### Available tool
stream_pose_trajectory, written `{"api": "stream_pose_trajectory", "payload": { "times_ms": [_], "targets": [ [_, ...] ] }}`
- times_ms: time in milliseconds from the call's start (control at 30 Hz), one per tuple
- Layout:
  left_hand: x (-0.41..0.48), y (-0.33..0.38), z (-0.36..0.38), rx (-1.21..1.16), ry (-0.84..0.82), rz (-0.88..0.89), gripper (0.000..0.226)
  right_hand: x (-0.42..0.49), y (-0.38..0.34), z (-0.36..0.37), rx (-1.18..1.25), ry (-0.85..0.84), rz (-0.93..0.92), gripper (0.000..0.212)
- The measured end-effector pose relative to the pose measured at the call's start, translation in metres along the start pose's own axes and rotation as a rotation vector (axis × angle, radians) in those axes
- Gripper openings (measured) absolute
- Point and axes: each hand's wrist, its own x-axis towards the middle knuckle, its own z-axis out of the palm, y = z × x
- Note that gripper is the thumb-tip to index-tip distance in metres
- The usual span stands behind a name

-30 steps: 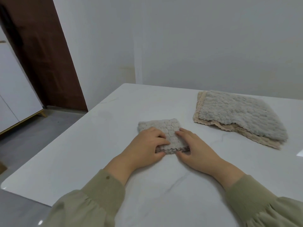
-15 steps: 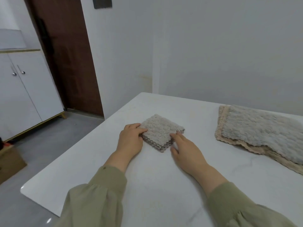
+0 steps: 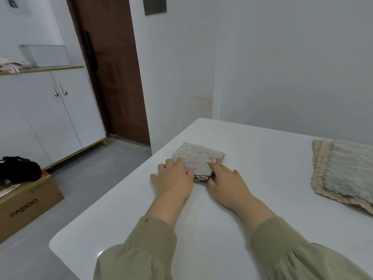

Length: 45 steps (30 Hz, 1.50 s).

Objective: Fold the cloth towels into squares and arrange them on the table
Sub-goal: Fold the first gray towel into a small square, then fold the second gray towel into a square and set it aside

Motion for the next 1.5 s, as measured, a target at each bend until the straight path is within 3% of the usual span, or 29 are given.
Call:
{"api": "stream_pose_trajectory", "payload": {
  "times_ms": [167,300,400,567,700,933,1100,1500],
  "targets": [
    [0.006,-0.013,0.000,-0.011,-0.151,0.057,0.056,-0.007,-0.001,-0.001,-0.027,-0.015,-0.032,0.055],
    [0.004,-0.015,-0.002,-0.015,-0.174,0.051,0.060,-0.011,-0.003,-0.003,-0.025,0.051,-0.026,0.063],
    [0.002,-0.014,-0.002,-0.012,-0.180,0.045,0.064,-0.012,-0.005,-0.007,-0.051,0.117,-0.121,0.068],
    [0.001,-0.014,0.001,0.003,-0.172,0.059,0.067,-0.013,-0.002,0.001,-0.152,-0.072,-0.044,0.055],
    [0.000,-0.009,-0.003,-0.013,-0.060,0.109,0.065,-0.014,-0.003,-0.005,-0.068,0.034,-0.058,0.054],
    [-0.028,0.022,0.001,-0.185,0.158,0.462,0.049,-0.039,0.008,-0.024,-0.015,0.274,0.052,0.044],
    [-0.059,0.053,0.007,-0.160,0.143,0.620,0.037,-0.075,0.032,-0.042,-0.056,0.377,0.099,0.037],
    [-0.129,0.157,0.037,0.023,0.017,0.691,0.039,-0.168,0.121,-0.084,-0.209,0.393,0.289,0.031]
  ]
}}
